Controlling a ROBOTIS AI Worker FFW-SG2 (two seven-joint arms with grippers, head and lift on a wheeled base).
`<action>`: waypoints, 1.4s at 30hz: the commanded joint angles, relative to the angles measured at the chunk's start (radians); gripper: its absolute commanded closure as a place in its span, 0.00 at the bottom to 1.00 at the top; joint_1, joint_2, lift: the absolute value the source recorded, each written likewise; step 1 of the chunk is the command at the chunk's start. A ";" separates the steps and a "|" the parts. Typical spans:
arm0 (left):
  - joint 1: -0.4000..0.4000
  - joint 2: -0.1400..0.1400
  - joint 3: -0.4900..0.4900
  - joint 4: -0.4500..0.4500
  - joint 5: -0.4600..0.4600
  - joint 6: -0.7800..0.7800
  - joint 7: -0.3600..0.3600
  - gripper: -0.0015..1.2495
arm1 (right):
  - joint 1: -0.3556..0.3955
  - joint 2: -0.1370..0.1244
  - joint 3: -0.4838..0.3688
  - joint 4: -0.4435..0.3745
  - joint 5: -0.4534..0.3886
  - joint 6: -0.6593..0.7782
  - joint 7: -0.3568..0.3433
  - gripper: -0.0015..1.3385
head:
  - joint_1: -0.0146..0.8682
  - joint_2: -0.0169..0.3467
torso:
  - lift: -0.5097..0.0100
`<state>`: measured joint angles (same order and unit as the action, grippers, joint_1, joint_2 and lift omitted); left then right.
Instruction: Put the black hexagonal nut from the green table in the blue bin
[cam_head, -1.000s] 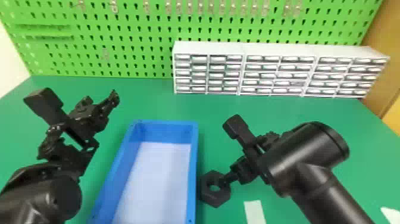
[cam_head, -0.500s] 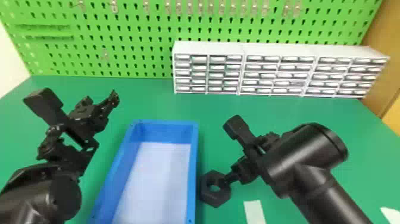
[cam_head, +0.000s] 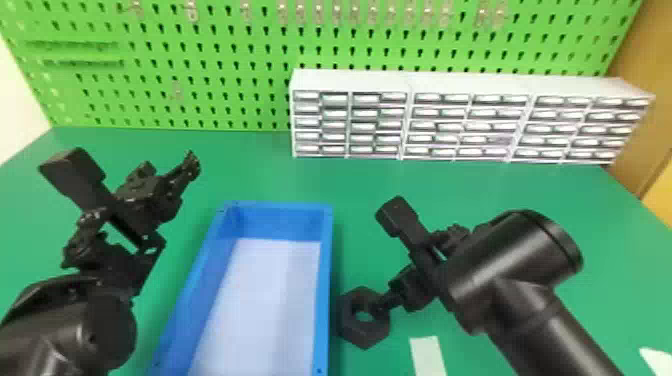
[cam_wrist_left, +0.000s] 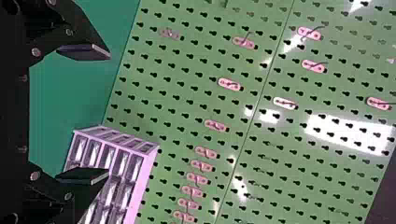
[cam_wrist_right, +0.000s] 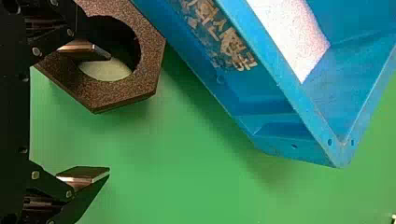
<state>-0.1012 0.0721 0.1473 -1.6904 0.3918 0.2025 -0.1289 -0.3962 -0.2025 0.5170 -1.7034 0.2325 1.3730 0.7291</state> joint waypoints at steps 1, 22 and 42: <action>0.002 0.000 0.000 0.000 -0.001 0.000 -0.001 0.30 | 0.002 0.000 0.000 0.005 0.008 -0.005 0.006 0.30 | 0.77 0.14 | 0.79; 0.005 0.000 0.000 0.000 -0.001 0.000 -0.001 0.30 | 0.033 0.006 -0.031 0.037 0.067 -0.063 0.013 0.30 | 0.77 0.14 | 0.79; 0.003 0.000 0.000 0.000 -0.001 0.001 -0.001 0.30 | 0.034 0.008 -0.020 0.039 0.071 -0.072 0.013 0.59 | 0.77 0.14 | 0.79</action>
<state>-0.0979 0.0721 0.1472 -1.6904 0.3911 0.2033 -0.1303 -0.3619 -0.1948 0.4906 -1.6644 0.3022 1.3009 0.7424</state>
